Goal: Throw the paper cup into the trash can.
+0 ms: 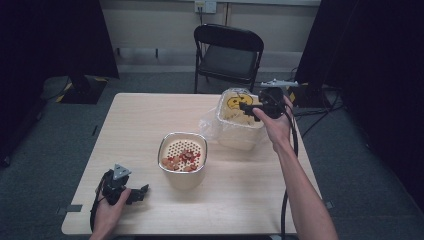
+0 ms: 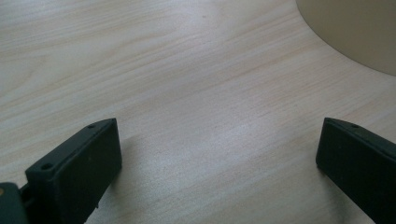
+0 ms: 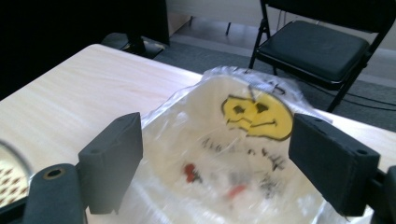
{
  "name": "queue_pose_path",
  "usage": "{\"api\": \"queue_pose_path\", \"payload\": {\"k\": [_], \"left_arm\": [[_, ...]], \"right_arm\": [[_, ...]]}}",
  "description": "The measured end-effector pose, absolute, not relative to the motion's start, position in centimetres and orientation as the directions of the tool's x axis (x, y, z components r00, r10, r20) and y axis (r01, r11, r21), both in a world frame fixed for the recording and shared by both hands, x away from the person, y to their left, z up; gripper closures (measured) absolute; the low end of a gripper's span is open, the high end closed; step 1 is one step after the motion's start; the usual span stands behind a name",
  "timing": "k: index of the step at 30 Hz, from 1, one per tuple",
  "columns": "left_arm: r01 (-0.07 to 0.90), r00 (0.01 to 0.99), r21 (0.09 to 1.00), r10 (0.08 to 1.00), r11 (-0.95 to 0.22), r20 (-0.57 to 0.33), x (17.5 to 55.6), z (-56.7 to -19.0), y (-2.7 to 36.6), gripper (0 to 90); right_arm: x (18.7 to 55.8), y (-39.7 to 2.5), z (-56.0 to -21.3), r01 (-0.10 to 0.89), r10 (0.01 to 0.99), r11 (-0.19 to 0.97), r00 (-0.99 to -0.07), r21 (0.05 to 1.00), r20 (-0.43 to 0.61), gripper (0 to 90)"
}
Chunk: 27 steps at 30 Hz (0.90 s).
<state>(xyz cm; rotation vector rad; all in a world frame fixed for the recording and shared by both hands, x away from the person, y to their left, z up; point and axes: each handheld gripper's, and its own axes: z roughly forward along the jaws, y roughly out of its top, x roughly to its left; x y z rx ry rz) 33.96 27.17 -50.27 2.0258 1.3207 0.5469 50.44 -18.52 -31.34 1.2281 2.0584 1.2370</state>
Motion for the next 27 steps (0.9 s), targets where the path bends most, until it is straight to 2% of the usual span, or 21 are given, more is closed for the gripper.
{"api": "queue_pose_path", "payload": {"k": [6, 13, 27], "left_arm": [[0.643, 0.405, 0.712, 0.914, -0.281, -0.005, 34.0, -50.3, 27.2, 0.0], [0.643, 0.405, 0.713, 0.914, -0.281, -0.006, 34.0, -50.3, 27.2, 0.0], [0.643, 0.405, 0.713, 0.914, -0.281, -0.005, 34.0, -50.3, 27.2, 0.0]], "right_arm": [[48.2, -19.1, -31.7, 0.45, 0.832, 0.204, -0.548, 0.869, 0.088, 16.5], [44.9, -19.2, -31.3, 0.425, 0.812, 0.245, -0.58, 0.871, 0.055, 15.7], [39.7, -19.9, -35.3, 0.422, 0.801, 0.273, -0.597, 0.865, 0.038, 14.6]]}}
